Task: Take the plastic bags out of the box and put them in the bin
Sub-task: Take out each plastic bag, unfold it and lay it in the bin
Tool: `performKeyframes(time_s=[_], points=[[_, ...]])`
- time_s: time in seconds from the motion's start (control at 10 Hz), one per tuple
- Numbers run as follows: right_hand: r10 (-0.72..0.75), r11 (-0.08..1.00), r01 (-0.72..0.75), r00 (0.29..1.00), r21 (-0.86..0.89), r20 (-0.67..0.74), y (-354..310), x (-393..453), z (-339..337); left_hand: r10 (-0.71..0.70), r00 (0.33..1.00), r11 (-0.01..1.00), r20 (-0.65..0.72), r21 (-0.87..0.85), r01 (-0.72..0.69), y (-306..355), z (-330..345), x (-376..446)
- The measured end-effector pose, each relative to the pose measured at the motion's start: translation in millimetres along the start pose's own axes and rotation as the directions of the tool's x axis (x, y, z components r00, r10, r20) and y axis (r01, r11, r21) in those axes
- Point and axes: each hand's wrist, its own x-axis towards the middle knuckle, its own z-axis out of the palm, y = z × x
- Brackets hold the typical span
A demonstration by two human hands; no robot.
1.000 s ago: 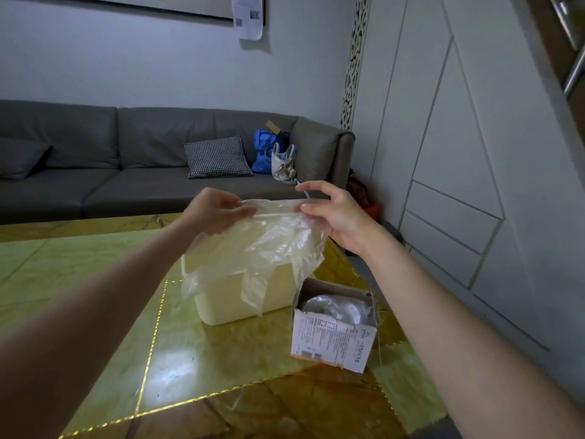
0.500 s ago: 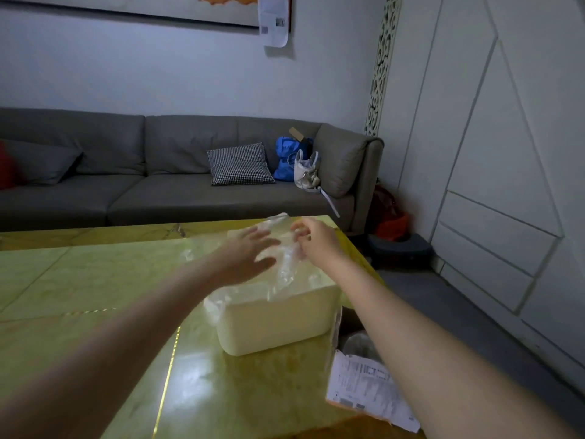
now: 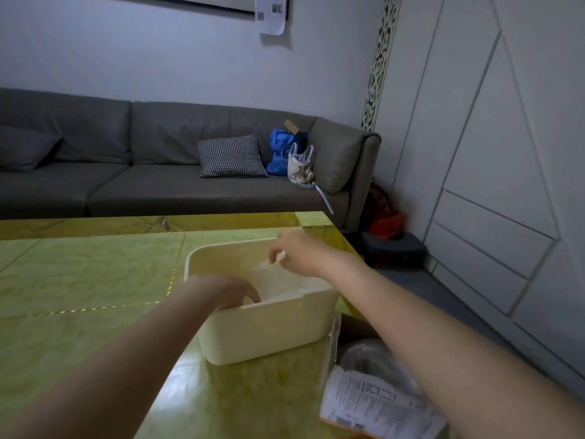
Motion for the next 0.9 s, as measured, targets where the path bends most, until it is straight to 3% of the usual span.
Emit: performKeyframes(time_s=[0.1, 0.2, 0.3, 0.4, 0.5, 0.6, 0.7, 0.8, 0.9], points=[[0.112, 0.987, -0.060, 0.923, -0.149, 0.369, -1.2, 0.8, 13.5, 0.029, 0.999, 0.986, -0.018, 0.164, -0.026, -6.5, 5.4, -3.3], [0.247, 0.960, -0.141, 0.834, -0.244, 0.493, 5.0, -1.1, 20.4, 0.061, 0.998, 0.990, -0.025, 0.126, -0.057, -12.8, 5.5, -5.7], [0.214, 0.976, -0.179, 0.898, -0.124, 0.385, 5.9, -6.8, 9.5, -0.041, 0.998, 0.994, -0.050, -0.103, 0.036, -5.8, -2.4, -11.2], [0.166, 0.984, -0.177, 0.958, 0.025, 0.234, 5.9, -20.1, -15.8, -0.003, 0.983, 0.999, -0.184, -0.044, -0.005, -1.0, -15.4, -22.8], [0.150, 0.980, -0.165, 0.978, 0.107, 0.142, 7.8, -49.3, -49.0, 0.101, 0.894, 0.984, -0.437, -0.085, -0.153, 17.0, -33.9, -42.6], [0.172, 0.970, -0.193, 0.974, 0.147, 0.146, 11.1, -83.8, -71.5, 0.162, 0.822, 0.956, -0.547, -0.118, -0.267, 46.7, -40.4, -55.3], [0.227, 0.961, -0.254, 0.950, 0.108, 0.214, 14.7, -120.0, -75.1, 0.284, 0.806, 0.916, -0.520, -0.100, -0.388, 84.6, -26.4, -66.1], [0.330, 0.927, -0.372, 0.863, 0.039, 0.382, 16.9, -155.3, -57.6, 0.399, 0.784, 0.878, -0.476, -0.049, -0.477, 116.7, -0.5, -72.2], [0.400, 0.916, -0.381, 0.850, -0.126, 0.341, 13.4, -177.2, -27.5, 0.428, 0.822, 0.898, -0.375, 0.070, -0.435, 135.7, 24.4, -68.7]])
